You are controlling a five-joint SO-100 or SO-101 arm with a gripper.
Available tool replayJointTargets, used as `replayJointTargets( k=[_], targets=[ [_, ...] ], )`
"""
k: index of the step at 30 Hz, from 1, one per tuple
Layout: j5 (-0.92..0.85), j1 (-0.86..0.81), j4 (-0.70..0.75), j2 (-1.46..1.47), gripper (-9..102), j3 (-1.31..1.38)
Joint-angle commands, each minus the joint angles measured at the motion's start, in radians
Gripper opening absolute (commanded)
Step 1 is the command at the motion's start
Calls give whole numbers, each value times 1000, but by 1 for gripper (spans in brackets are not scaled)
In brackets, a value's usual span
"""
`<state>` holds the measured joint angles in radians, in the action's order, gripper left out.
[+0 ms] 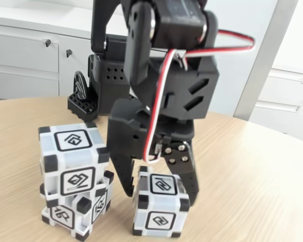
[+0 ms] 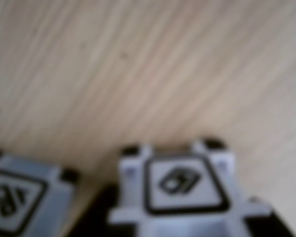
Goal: Stack cubes from left to right.
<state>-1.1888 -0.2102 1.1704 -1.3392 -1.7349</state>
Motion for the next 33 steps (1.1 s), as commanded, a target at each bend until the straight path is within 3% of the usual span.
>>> replayJointTargets(
  k=[1, 13, 33],
  targets=[
    [14, -6, 6, -14, 19, 23],
    [97, -8, -3, -18, 16, 35],
    [390, 31, 9, -17, 16, 330]
  ],
)
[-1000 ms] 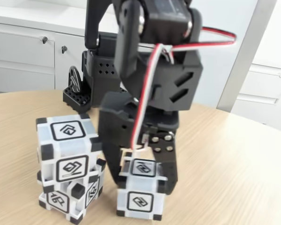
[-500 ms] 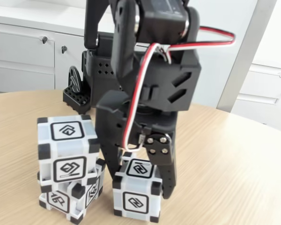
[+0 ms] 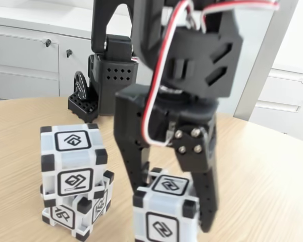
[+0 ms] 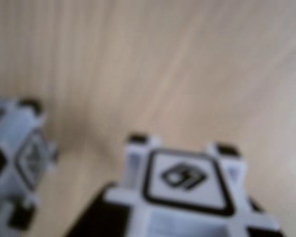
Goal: Stack cubes from left to right.
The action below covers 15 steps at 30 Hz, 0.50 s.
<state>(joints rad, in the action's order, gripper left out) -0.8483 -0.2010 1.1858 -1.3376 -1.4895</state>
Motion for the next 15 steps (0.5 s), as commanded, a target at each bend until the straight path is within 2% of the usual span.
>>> replayJointTargets(
  k=[1, 8, 15],
  targets=[
    [67, 25, -5, -20, 16, 100],
    [196, 26, 9, -26, 16, 204],
    [230, 25, 293, -158, 16, 353]
  ],
)
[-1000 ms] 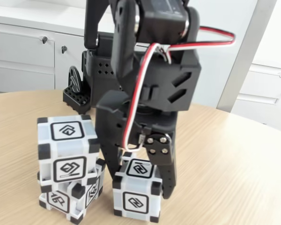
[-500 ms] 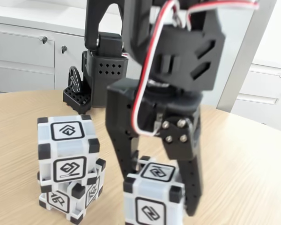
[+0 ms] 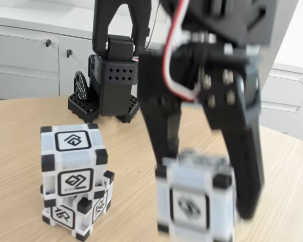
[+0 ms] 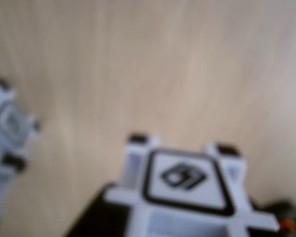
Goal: Stack cubes from left to right.
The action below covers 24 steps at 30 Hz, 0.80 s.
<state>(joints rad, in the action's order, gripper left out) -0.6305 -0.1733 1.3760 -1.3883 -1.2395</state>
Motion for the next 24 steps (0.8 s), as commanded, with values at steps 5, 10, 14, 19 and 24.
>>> replayJointTargets(
  k=[5, 10, 14, 19, 24],
  targets=[
    [8, -3, 299, -176, 16, 229],
    [11, -20, 353, -179, 16, 268],
    [14, -46, 353, -179, 14, 262],
    [5, -152, 353, -179, 14, 259],
    [-34, -215, 353, -179, 14, 238]
  ],
)
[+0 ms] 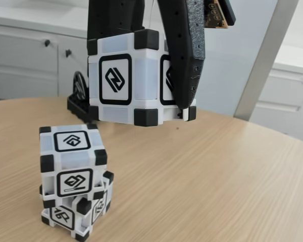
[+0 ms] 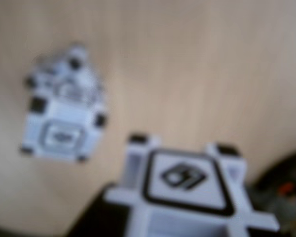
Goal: Stack cubes from left to right.
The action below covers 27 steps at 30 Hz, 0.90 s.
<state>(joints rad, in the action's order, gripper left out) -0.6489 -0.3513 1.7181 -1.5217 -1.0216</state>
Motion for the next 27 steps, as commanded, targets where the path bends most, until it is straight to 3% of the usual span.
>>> replayJointTargets(
  k=[1, 9, 27],
  targets=[
    [-20, -49, 11, -46, 14, 15],
    [-95, -127, 11, -46, 14, -87],
    [-176, -129, 11, -186, 13, -301]
  ],
)
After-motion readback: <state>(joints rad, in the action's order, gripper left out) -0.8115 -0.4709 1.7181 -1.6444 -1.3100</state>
